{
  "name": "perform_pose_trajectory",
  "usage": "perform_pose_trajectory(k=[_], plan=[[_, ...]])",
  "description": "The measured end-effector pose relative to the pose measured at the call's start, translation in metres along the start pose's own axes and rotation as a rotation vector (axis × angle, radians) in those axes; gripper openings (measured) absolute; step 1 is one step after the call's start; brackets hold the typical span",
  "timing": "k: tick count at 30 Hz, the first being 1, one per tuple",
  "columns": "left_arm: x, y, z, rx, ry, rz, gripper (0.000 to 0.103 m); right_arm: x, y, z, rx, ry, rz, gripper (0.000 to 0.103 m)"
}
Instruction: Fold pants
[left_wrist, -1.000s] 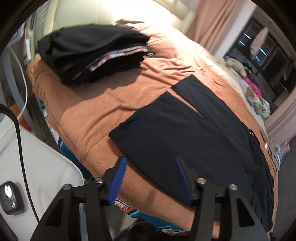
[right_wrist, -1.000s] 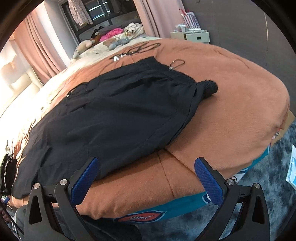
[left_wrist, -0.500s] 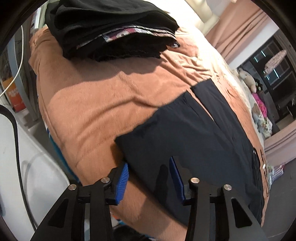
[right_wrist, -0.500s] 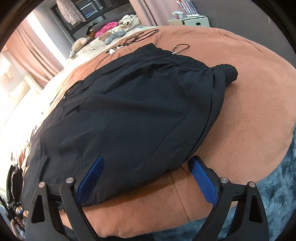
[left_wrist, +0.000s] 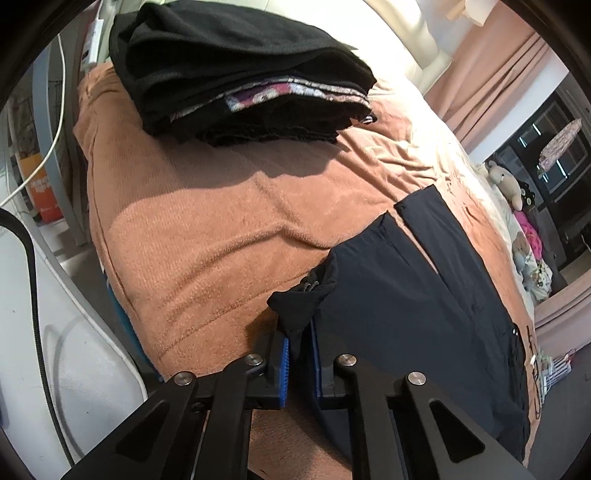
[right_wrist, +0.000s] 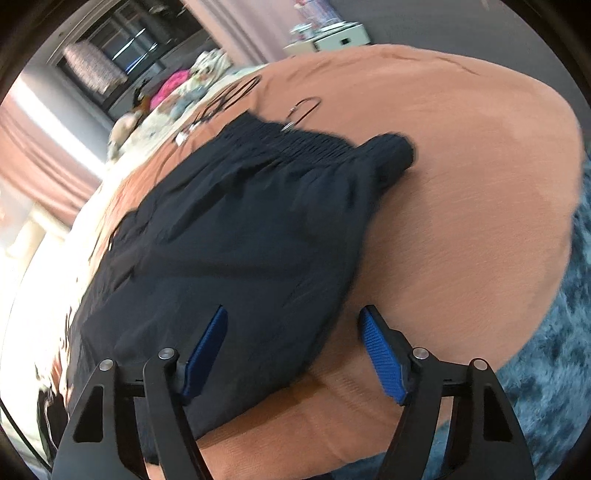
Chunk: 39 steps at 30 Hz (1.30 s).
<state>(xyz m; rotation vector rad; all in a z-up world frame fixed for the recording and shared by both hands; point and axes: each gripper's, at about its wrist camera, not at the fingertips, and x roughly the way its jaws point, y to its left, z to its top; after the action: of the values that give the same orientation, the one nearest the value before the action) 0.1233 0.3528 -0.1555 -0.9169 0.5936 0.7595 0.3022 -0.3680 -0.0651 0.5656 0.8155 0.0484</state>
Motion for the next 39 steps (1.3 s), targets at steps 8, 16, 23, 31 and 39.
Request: perform_pose_trajectory(k=[8,16,23,31,39], plan=[[-0.016,-0.007,0.012,0.017,-0.06,0.019,0.009,0.002,-0.023,0.018,0.087,-0.025,0.006,0.073],[-0.031,-0.016,0.027,0.046,-0.094,0.039,0.009,0.027,-0.026,0.04,0.115,-0.003,0.026,0.038],[-0.038,-0.028,0.032,0.075,-0.109,0.027,0.009,0.009,-0.026,0.056,0.127,-0.043,0.059,0.004],[-0.047,-0.039,0.038,0.085,-0.121,0.01,0.009,-0.014,-0.027,0.055,0.126,-0.116,0.075,0.002],[-0.054,-0.062,0.057,0.105,-0.147,-0.02,0.009,-0.012,-0.015,0.06,0.11,-0.121,0.096,0.002]])
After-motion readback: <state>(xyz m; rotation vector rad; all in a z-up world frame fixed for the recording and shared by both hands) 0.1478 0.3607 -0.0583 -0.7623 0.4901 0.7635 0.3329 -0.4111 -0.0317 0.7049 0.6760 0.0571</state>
